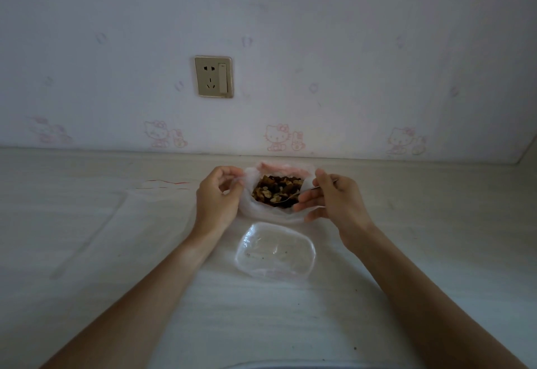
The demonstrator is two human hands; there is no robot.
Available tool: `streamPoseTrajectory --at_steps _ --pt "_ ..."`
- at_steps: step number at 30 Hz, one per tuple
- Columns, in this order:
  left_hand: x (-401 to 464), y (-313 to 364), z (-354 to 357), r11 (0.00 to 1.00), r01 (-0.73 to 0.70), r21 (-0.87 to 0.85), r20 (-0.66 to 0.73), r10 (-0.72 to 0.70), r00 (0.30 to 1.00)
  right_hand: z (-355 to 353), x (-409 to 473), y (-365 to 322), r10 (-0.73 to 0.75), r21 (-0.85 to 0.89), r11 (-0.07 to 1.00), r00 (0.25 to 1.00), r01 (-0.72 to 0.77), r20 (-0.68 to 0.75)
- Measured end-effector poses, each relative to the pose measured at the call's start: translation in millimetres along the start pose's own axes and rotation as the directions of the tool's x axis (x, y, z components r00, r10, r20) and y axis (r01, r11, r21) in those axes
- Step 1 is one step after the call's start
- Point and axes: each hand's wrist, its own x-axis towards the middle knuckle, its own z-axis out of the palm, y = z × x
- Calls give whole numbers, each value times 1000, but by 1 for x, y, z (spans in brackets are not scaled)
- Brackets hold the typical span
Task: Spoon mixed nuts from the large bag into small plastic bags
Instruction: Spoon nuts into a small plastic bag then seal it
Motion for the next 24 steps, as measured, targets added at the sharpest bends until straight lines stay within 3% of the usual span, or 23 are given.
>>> streamPoseTrajectory --at_steps 10,24 --pt "0 0 0 1000 8 11 4 -8 1000 5 2 6 39 68 997 996 -44 85" --pt "-5 8 -2 998 -3 65 -9 4 1000 -1 9 12 123 253 958 991 -133 57"
